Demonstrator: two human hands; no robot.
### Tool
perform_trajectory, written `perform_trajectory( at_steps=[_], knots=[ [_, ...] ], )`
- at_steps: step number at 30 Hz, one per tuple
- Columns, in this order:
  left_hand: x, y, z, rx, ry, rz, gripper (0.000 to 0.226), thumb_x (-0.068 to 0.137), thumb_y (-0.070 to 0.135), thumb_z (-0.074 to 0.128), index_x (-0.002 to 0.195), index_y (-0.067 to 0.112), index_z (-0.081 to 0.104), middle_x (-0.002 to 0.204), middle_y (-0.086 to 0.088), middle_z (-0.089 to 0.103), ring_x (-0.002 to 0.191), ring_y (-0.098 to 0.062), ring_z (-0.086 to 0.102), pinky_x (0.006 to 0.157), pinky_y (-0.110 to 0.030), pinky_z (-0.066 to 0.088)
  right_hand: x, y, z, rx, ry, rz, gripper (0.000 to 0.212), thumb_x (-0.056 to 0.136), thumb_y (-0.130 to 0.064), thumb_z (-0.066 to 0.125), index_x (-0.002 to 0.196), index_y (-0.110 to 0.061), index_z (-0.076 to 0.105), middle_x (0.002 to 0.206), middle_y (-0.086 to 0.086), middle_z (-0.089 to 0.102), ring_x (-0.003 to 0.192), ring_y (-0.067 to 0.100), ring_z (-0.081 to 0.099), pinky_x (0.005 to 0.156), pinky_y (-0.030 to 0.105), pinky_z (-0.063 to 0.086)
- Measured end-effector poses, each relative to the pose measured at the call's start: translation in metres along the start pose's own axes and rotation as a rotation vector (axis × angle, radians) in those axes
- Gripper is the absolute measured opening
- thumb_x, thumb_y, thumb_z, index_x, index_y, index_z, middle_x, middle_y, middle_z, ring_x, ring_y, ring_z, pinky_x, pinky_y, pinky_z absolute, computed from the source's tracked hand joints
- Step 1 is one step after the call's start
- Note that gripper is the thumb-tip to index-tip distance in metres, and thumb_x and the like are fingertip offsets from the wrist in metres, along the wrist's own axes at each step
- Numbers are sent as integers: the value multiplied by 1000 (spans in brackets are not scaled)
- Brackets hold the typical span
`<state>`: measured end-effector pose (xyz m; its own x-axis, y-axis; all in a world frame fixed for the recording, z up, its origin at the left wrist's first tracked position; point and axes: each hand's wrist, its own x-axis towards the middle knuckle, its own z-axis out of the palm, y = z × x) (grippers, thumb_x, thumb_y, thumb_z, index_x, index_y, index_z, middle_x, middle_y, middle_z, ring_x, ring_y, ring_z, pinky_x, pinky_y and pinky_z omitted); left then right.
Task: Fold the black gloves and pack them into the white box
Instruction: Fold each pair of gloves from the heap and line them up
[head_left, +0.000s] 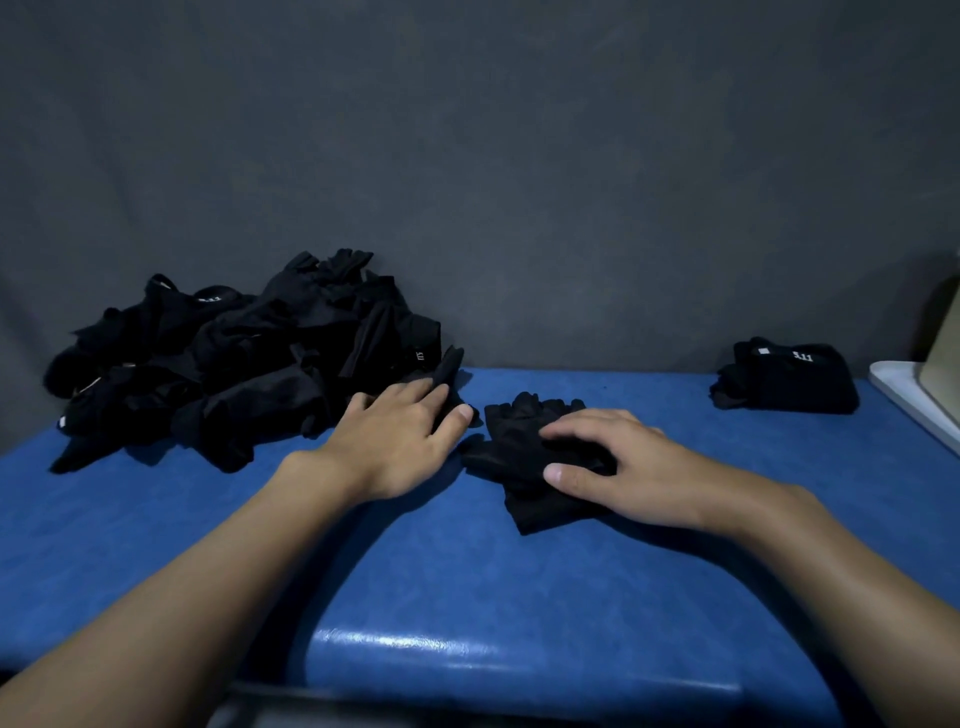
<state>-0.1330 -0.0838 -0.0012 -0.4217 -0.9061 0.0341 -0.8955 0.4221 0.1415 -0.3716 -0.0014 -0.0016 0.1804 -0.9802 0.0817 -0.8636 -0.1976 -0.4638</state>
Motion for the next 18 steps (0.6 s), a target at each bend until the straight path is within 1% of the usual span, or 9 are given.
perform_trajectory(
  at_steps=[5,8,10,11,13,14,16,18],
  knots=[
    [-12,8,-10,-50,81,28,68,100,58,14,158,23,19,165,7,14,150,-9,11,120,-44,14,0,-2,-1,25,30,-16,47,89,-54,57,134,-39,51,133,-23,49,134,3,32,116,38,24],
    [-21,13,-16,-147,162,97,67,99,58,17,158,25,20,164,10,14,150,-7,11,121,-43,14,3,-4,0,78,90,-35,53,86,-58,56,135,-37,51,128,-24,50,132,4,35,115,39,28],
    [-27,17,-20,-322,230,159,61,101,54,24,156,28,24,163,15,17,149,-2,13,122,-35,14,5,-6,1,149,147,-61,59,82,-63,54,135,-38,50,129,-23,53,130,4,42,113,38,33],
    [-30,20,-22,-439,256,193,58,102,52,27,155,29,28,161,17,20,147,2,14,121,-26,13,6,-6,1,199,174,-64,58,82,-62,56,136,-39,49,129,-20,55,128,3,45,112,36,35],
    [-36,27,-26,-633,291,271,55,102,51,30,152,27,37,157,19,29,142,12,18,113,-8,12,6,-8,0,312,213,-57,54,87,-51,60,138,-41,44,129,-17,57,126,-2,47,109,27,36],
    [-38,30,-27,-701,297,310,55,102,50,31,149,26,41,154,19,34,140,15,21,110,-3,13,6,-9,0,368,220,-53,53,89,-46,60,139,-43,42,128,-16,57,125,-5,47,108,24,36],
    [-42,35,-26,-835,282,362,53,97,43,35,143,22,51,145,20,45,136,15,31,108,-4,21,6,-12,-2,451,224,-60,53,93,-39,59,141,-42,39,132,-16,56,127,-9,45,109,24,36],
    [-42,38,-22,-972,247,381,49,96,41,38,134,19,59,136,19,54,132,9,42,108,-12,31,6,-14,-3,474,223,-91,52,96,-34,57,144,-40,38,137,-18,53,130,-8,42,112,28,35]
  ],
)
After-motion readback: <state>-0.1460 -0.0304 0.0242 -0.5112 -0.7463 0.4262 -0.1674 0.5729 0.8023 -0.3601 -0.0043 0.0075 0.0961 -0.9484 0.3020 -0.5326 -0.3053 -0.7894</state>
